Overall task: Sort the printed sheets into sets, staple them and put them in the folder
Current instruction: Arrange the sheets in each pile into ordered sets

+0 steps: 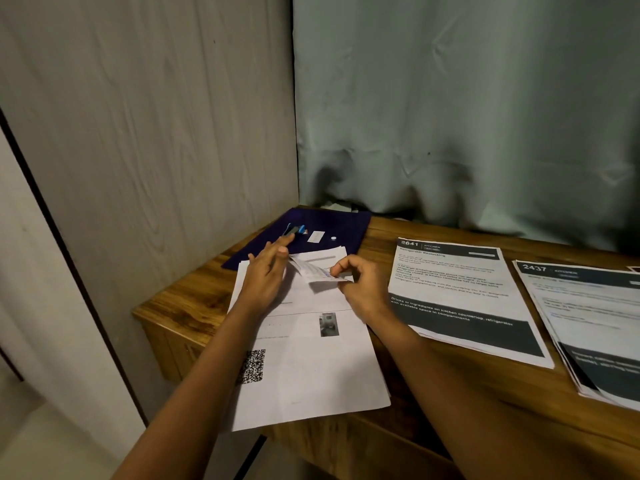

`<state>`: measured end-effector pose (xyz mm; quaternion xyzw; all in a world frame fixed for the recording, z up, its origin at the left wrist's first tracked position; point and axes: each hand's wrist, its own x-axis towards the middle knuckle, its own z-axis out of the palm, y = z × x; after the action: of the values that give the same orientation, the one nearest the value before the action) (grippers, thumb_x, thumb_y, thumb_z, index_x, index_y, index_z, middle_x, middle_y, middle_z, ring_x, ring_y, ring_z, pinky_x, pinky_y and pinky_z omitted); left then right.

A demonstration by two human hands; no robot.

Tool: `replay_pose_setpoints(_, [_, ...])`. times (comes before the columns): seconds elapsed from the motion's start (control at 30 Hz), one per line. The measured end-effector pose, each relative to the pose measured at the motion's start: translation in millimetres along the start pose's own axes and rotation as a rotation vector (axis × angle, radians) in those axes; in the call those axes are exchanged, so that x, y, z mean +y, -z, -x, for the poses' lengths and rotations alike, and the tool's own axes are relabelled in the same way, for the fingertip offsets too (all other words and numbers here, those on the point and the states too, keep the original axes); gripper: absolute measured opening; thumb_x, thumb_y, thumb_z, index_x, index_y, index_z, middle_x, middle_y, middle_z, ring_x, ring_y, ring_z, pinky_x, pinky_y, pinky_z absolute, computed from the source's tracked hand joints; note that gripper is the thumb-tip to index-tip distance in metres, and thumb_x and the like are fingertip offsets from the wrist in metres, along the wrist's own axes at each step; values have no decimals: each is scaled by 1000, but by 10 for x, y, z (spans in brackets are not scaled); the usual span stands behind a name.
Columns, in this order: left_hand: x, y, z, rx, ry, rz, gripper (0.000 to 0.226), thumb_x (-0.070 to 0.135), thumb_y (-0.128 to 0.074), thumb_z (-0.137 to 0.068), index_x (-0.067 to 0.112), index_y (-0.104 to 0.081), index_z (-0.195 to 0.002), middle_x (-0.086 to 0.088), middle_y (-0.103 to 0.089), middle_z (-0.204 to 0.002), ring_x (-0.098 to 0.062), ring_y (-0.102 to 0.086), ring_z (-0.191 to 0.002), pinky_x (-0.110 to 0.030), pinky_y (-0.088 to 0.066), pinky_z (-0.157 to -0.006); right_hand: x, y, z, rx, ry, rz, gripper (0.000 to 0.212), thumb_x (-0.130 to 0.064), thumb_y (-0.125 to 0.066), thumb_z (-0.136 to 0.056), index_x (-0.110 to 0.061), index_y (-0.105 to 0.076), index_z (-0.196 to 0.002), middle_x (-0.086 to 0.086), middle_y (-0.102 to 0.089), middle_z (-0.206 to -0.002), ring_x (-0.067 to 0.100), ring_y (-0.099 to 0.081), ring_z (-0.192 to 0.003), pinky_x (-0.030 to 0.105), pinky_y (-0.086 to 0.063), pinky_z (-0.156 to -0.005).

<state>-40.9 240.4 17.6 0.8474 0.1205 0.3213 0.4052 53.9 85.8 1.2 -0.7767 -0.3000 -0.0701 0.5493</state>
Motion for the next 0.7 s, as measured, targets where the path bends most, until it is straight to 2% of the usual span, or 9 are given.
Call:
replay_pose_setpoints(0.1, [-34,-5,-15,9,62,41,48,43,-23,-102,26,-65,-118,-5,-39,-150,-21,-20,-146,-35,11,-113,-15,60,-2,-95,12,8,39,7,-70,-74,-31,-63,-70,-2,-68,-101,14,-61,-98,17,-50,-64])
replay_pose_setpoints(0.13, [-35,-12,-21,18,101,54,51,46,-24,-101,22,-68,-114,-7,-42,-148,-23,-23,-145,-35,9,-114,-23,79,-12,-134,1,-21,35,2,-72,-71,-32,-64,-73,-3,-68,-100,16,-61,-98,20,-51,-66])
replay_pose_setpoints(0.2, [-18,-10,-21,36,198,76,60,56,-29,-94,17,-64,-122,-9,-41,-149,-29,-23,-144,-47,-4,-119,-70,116,-20,-185,-96,-93,35,-19,-79,-63,-36,-63,-89,-4,-62,-109,17,-59,-102,29,-54,-76])
replay_pose_setpoints(0.27, [6,-1,-9,37,231,70,61,57,-33,-92,15,-59,-129,-10,-38,-150,-31,-21,-145,-53,-15,-118,-75,130,-40,-181,-215,-51,65,-50,-78,-51,-43,-55,-111,-3,-52,-126,19,-53,-112,38,-53,-91])
replay_pose_setpoints(0.33, [20,-10,2,42,193,74,46,44,-38,-98,13,-62,-124,-9,-40,-149,-25,-22,-145,-47,-8,-120,-77,127,-33,-197,-256,29,93,-65,-73,-47,-39,-43,-131,-3,-46,-135,22,-51,-117,44,-51,-95])
replay_pose_setpoints(0.4, [25,-10,1,55,176,89,37,35,-40,-101,14,-64,-120,-9,-43,-147,-20,-24,-144,-45,-4,-121,-88,125,-2,-225,-241,47,95,-58,-76,-58,-31,-36,-140,-1,-46,-138,23,-53,-118,44,-50,-96])
replay_pose_setpoints(0.47, [9,-7,-2,57,158,102,32,32,-41,-102,19,-67,-115,-8,-51,-141,-21,-28,-143,-49,-8,-120,-71,124,14,-224,-213,47,87,-43,-78,-69,-26,-35,-142,0,-48,-139,21,-53,-117,42,-49,-97])
replay_pose_setpoints(0.57, [-33,-5,-17,44,139,116,29,30,-41,-102,24,-66,-115,-5,-56,-135,-22,-32,-140,-52,-16,-117,-77,133,26,-203,-180,50,80,-33,-77,-74,-25,-36,-142,-1,-49,-138,20,-53,-116,38,-49,-95])
replay_pose_setpoints(0.7, [-46,-5,-30,40,150,99,30,30,-42,-102,26,-61,-124,-7,-51,-141,-27,-32,-140,-52,-14,-118,-97,144,41,-184,-151,-15,75,-25,-76,-77,-24,-39,-141,-2,-51,-138,18,-53,-118,33,-49,-93])
